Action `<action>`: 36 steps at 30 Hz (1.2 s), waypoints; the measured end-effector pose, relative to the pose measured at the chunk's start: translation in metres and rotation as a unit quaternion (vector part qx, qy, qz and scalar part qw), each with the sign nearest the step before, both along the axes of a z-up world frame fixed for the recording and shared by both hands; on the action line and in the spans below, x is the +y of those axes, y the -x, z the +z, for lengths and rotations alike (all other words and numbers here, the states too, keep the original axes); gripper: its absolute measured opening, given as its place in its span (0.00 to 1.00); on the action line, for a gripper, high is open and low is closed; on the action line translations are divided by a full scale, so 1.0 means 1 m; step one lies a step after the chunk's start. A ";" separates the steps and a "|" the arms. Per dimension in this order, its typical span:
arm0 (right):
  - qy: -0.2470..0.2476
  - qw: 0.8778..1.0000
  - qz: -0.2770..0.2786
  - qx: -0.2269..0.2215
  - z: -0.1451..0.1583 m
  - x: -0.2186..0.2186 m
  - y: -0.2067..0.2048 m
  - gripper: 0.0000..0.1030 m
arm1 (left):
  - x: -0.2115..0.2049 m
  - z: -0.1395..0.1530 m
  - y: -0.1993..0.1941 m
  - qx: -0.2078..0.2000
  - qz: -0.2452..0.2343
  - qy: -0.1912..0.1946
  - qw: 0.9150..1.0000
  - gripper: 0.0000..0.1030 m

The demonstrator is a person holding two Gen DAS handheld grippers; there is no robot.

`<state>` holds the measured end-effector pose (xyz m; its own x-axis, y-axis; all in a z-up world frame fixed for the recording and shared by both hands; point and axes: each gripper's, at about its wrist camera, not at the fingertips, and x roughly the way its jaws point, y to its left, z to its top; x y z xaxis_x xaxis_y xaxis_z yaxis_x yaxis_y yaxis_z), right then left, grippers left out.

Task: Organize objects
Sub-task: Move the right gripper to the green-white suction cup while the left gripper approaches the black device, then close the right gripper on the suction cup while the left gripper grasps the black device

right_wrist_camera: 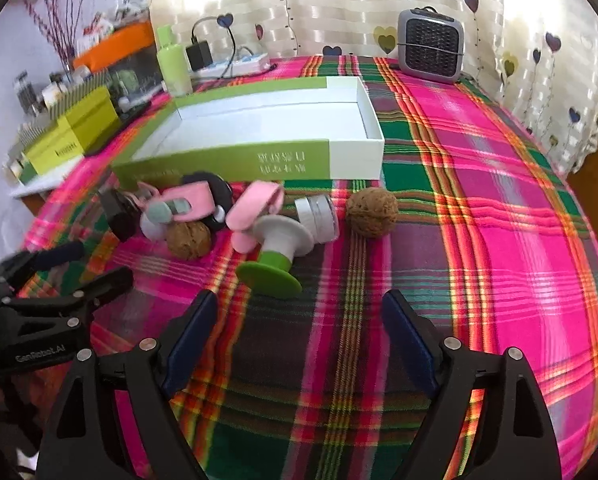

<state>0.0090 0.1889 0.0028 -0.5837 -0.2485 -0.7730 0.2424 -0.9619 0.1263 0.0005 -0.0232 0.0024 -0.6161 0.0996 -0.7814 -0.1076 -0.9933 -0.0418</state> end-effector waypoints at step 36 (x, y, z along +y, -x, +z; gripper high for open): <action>0.008 1.000 0.029 -0.002 0.003 -0.004 0.015 0.33 | -0.050 0.011 0.029 -0.034 0.093 -0.120 0.988 0.82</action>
<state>-0.0056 0.1846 0.0059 -0.5652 -0.2944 -0.7707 0.2964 -0.9442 0.1433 -0.0290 -0.0728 0.0134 -0.5887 0.1777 -0.7886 0.0861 -0.9562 -0.2798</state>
